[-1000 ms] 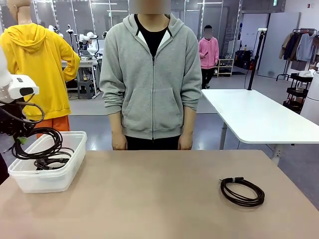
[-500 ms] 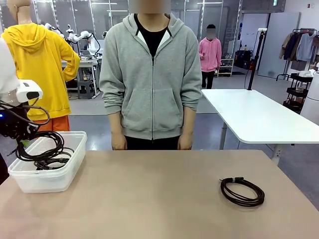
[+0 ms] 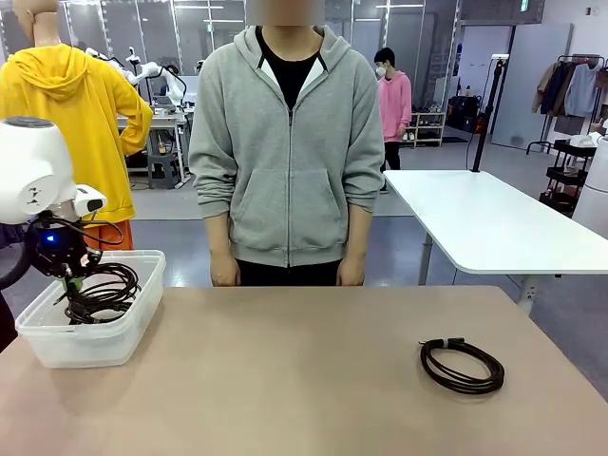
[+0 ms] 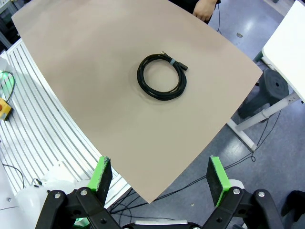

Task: Organize and store the cables.
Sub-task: Place the USB Extension Cable into the Organizing box.

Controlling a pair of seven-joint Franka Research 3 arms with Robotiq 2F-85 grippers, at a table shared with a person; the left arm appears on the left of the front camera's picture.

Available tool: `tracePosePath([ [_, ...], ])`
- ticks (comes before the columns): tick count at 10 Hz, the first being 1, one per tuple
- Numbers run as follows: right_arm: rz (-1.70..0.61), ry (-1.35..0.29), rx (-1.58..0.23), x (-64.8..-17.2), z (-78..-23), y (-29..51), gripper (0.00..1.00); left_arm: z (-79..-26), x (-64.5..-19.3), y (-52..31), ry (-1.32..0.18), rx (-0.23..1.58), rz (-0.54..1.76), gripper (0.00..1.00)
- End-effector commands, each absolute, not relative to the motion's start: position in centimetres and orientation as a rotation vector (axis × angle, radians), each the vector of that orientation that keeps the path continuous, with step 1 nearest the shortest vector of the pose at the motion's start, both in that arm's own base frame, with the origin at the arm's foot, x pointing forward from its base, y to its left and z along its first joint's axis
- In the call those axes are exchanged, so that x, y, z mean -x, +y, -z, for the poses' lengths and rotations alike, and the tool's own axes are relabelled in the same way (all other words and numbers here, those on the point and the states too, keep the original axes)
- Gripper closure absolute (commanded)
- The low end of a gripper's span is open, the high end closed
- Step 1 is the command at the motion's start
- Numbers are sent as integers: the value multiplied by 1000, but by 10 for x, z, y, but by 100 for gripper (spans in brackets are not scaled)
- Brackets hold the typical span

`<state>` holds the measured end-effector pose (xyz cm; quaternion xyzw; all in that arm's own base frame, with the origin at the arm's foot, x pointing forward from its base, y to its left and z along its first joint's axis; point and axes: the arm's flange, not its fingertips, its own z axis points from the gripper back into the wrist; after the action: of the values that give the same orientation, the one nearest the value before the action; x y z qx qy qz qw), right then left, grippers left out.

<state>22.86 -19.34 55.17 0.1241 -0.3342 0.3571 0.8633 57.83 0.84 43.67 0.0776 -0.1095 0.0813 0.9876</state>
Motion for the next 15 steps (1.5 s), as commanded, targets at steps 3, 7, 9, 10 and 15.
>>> tracePosePath([
  [3, -727, -687, -254, -229, -552, -192, 0, -430, -606, 7, -164, -143, -193, 43],
  [7, -727, -687, -254, -229, -552, -192, 0, -431, -598, 12, -158, -131, -182, 0],
  [9, -727, -687, -254, -229, -552, -192, 0, -435, -594, 13, -137, -117, -219, 0],
  [10, -727, -687, -254, -229, -552, -192, 0, -433, -591, 10, -116, -93, -209, 17],
  [15, -727, -687, -254, -229, -552, -192, 0, -428, -599, 12, -167, -142, -199, 17],
])
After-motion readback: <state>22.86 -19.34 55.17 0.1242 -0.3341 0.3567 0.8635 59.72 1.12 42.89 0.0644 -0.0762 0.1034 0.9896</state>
